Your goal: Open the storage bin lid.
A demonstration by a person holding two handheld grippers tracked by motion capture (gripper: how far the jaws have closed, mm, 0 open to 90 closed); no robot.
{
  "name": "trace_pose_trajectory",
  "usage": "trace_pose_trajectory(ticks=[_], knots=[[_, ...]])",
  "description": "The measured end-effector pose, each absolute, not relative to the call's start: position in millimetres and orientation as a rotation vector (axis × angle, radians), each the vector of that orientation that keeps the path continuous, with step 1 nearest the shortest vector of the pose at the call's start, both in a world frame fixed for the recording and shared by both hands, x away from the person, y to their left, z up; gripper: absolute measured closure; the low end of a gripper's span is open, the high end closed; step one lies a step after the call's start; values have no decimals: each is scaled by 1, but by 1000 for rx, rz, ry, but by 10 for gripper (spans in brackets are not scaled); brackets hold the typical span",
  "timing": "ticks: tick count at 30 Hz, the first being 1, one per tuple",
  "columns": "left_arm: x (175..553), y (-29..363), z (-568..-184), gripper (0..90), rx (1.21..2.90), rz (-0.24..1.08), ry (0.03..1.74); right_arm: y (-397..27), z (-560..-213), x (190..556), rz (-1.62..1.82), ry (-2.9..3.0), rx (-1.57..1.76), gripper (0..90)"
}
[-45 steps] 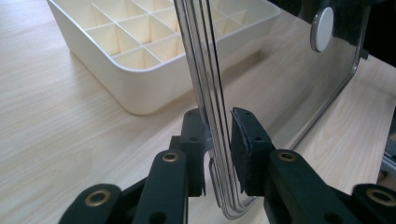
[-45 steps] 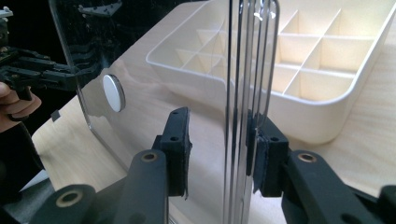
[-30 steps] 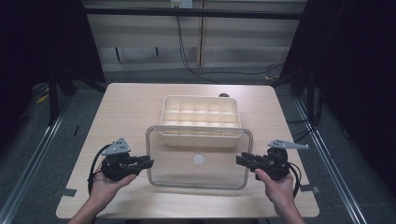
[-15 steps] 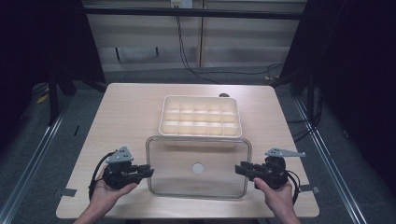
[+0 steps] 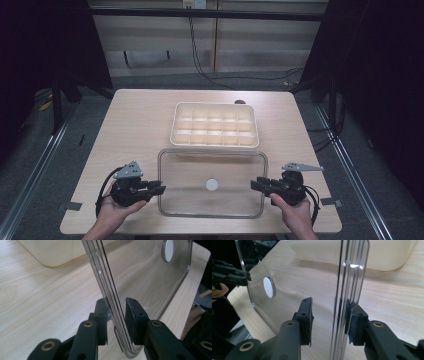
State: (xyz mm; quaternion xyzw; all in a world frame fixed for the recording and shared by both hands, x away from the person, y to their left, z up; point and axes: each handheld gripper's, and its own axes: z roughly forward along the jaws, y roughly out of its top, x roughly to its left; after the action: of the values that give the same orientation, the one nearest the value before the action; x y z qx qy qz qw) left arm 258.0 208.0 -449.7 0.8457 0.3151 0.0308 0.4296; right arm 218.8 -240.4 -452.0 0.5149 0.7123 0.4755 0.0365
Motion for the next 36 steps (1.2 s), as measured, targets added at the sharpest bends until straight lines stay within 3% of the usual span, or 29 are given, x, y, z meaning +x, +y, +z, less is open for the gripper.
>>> trace_pose_trajectory(ticks=[12,36], knots=[[264,201,-459,644,2153,64,782,-237,-463,229,1381,2188,1592,540],[273,200,-467,605,2171,39,816,-229,-475,241,1296,2213,1623,440]])
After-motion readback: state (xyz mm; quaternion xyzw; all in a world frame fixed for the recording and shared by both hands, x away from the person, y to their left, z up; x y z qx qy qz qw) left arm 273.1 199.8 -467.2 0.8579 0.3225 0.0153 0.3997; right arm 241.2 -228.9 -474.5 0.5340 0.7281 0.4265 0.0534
